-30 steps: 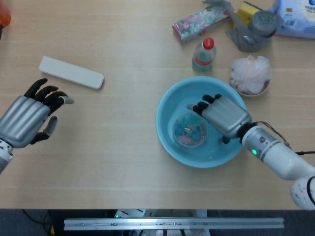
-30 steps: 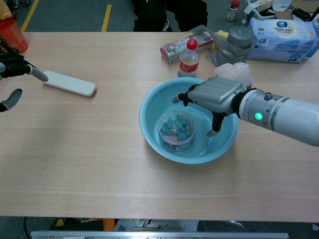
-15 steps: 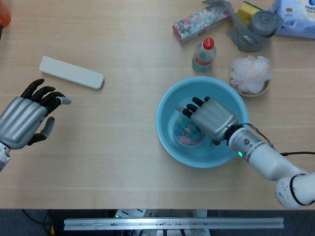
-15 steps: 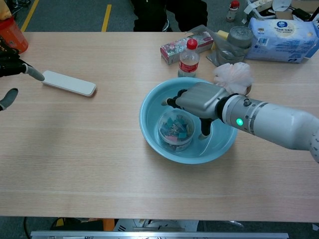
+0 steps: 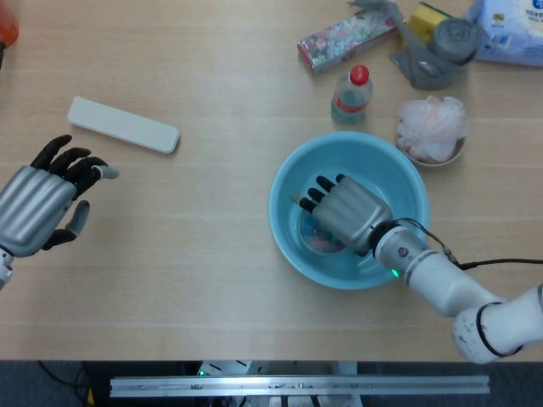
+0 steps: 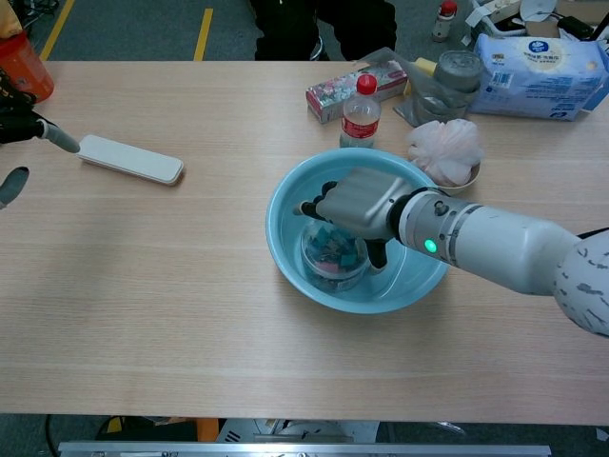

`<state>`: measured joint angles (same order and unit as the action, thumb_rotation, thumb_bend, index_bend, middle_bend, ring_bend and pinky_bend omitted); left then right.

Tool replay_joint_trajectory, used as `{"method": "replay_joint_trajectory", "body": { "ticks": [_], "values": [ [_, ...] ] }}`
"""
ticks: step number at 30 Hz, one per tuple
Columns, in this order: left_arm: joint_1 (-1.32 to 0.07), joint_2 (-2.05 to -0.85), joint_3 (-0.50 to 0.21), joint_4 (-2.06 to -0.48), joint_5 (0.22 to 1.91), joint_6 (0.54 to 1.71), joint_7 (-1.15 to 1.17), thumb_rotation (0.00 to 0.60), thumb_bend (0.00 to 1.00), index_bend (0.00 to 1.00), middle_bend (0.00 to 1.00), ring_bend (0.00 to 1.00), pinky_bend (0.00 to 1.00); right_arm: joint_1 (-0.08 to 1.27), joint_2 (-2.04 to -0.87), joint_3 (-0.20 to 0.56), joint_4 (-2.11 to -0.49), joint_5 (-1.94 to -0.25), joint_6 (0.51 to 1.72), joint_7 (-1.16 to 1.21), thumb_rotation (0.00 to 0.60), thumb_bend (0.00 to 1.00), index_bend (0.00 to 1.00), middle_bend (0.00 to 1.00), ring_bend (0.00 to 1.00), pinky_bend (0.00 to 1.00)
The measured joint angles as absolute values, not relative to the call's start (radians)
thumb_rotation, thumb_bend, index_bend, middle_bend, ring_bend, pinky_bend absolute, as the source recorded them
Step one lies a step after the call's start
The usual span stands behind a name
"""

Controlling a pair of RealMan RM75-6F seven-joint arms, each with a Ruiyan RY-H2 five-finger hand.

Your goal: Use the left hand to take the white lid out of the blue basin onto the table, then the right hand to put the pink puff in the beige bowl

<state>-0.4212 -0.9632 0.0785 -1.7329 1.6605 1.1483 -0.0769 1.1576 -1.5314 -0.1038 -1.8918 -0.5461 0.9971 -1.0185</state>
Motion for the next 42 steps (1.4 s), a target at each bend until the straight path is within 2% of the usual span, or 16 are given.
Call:
{"method": "replay_joint_trajectory", "body": {
  "ticks": [10, 21, 25, 29, 34, 42],
  "values": [
    [-0.421, -0.958, 0.08, -1.732, 1.664, 1.145, -0.083, 0.6, 0.63, 0.23, 0.22, 0.15, 0.07, 1.183, -1.573, -0.113, -1.861, -0.527, 1.018, -1.064, 0.6, 0.0, 0.09, 0.21, 0.11, 0.31],
    [-0.421, -0.955, 0.08, -1.729, 1.662, 1.141, -0.092, 0.6, 0.63, 0.24, 0.22, 0.15, 0.07, 1.185, -1.616, -0.119, -1.815, -0.541, 1.02, -1.068, 0.6, 0.0, 0.21, 0.22, 0.11, 0.31],
    [-0.42, -0.954, 0.081, -1.725, 1.664, 1.141, -0.1, 0.6, 0.63, 0.24, 0.22, 0.15, 0.07, 1.182, -1.629, -0.118, -1.796, -0.552, 1.019, -1.063, 0.6, 0.12, 0.33, 0.26, 0.13, 0.31],
    [-0.42, -0.954, 0.082, -1.721, 1.666, 1.141, -0.107, 0.6, 0.63, 0.24, 0.22, 0.15, 0.07, 1.173, -1.637, -0.116, -1.783, -0.567, 1.021, -1.047, 0.6, 0.18, 0.41, 0.3, 0.17, 0.31],
    [-0.42, -0.956, 0.082, -1.717, 1.668, 1.14, -0.112, 0.6, 0.63, 0.24, 0.22, 0.15, 0.07, 1.158, -1.62, -0.109, -1.791, -0.6, 1.02, -1.009, 0.6, 0.2, 0.46, 0.35, 0.23, 0.35],
    [-0.422, -0.952, 0.077, -1.723, 1.669, 1.145, -0.107, 0.6, 0.63, 0.24, 0.22, 0.15, 0.07, 1.127, -1.514, -0.095, -1.878, -0.667, 1.02, -0.919, 0.6, 0.2, 0.47, 0.35, 0.24, 0.35]
  ]
}}
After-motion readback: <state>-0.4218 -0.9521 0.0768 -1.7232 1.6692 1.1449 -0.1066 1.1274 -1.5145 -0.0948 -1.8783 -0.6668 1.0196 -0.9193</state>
